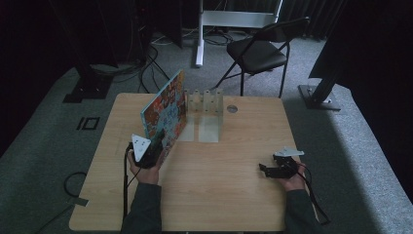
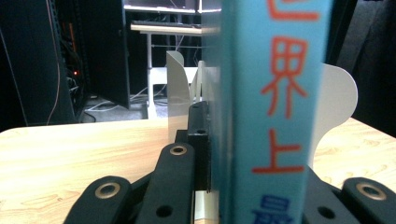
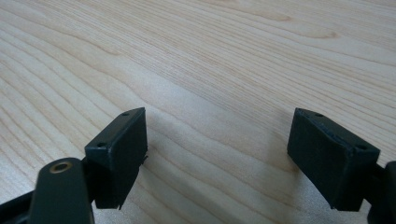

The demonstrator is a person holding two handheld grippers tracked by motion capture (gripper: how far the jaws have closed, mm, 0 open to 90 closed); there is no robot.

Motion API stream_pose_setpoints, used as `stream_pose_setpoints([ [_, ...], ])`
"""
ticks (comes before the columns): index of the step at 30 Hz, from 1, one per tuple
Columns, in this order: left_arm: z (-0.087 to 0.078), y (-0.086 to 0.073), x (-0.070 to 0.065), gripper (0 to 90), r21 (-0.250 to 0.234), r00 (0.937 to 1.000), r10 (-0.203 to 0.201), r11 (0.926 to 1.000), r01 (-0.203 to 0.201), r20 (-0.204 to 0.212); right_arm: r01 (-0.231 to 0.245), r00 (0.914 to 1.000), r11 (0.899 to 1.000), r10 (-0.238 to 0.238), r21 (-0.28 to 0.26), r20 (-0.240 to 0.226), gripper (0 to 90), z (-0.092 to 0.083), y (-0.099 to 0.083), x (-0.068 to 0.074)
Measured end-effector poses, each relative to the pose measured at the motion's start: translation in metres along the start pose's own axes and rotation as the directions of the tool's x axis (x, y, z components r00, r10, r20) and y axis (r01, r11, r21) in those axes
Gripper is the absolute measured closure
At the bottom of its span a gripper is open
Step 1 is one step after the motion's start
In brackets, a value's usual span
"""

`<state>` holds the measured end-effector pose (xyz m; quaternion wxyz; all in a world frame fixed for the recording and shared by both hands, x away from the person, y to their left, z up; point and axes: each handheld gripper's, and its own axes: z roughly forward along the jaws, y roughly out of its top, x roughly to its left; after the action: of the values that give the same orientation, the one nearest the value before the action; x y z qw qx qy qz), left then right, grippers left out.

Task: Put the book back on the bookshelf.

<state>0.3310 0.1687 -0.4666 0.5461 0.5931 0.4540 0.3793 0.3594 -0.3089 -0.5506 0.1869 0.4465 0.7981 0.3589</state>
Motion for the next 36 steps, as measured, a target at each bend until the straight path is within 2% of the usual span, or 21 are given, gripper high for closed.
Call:
stream_pose_setpoints([
  [24, 0.006, -0.001, -0.011, 80.9, -0.01, 0.9966, 0.023, 0.9997, -0.024, -0.079, 0.003, 1.0, 1.0, -0.003, 0.001, 0.001, 19.8, 0.0, 0.0, 0.0],
  [33, 0.009, -0.002, -0.013, 80.9, -0.023, 0.9954, 0.006, 0.9997, -0.008, -0.095, 0.003, 1.0, 1.0, -0.003, 0.001, 0.001, 19.7, 0.0, 0.0, 0.0],
  [36, 0.012, -0.003, -0.016, 80.9, -0.029, 0.9924, 0.002, 0.9995, -0.006, -0.123, 0.003, 1.0, 1.0, -0.003, 0.001, 0.001, 19.8, 0.0, 0.0, 0.0],
])
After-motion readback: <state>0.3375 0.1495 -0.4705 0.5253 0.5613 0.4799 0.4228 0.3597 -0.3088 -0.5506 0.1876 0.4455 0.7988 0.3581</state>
